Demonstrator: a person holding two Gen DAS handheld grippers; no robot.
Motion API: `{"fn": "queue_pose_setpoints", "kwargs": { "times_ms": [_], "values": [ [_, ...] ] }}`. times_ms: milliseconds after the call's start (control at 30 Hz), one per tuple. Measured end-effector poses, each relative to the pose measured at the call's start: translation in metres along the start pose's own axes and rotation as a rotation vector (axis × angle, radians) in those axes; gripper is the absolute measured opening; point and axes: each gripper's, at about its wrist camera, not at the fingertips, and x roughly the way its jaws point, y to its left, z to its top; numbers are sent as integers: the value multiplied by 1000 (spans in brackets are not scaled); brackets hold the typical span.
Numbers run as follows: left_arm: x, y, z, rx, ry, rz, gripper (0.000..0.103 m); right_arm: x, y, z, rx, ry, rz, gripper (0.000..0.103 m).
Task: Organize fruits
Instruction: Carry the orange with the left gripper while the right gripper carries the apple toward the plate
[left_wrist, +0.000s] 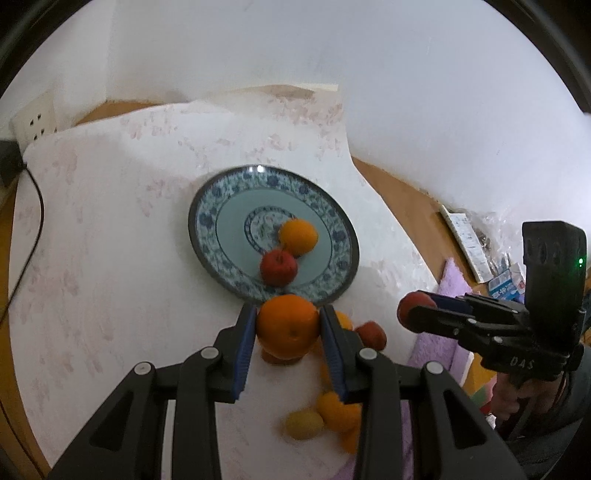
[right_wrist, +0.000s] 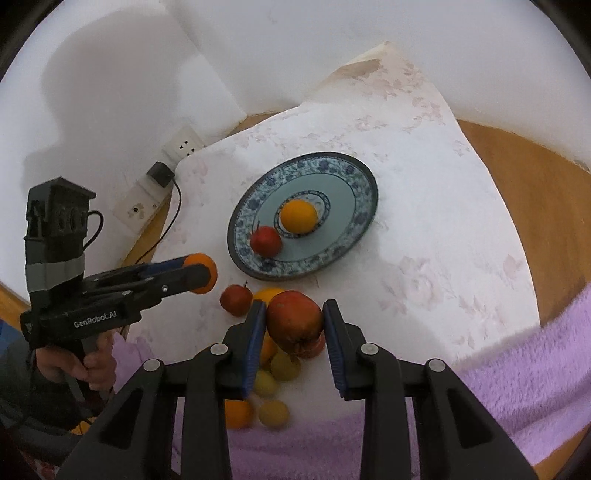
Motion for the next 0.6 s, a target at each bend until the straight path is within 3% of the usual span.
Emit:
{"fn": "queue_pose_setpoints", "kwargs": {
  "times_ms": [600],
  "values": [
    [11, 16, 24, -28, -21, -9, 36, 17, 4, 28, -1, -14, 21, 32]
  ]
}}
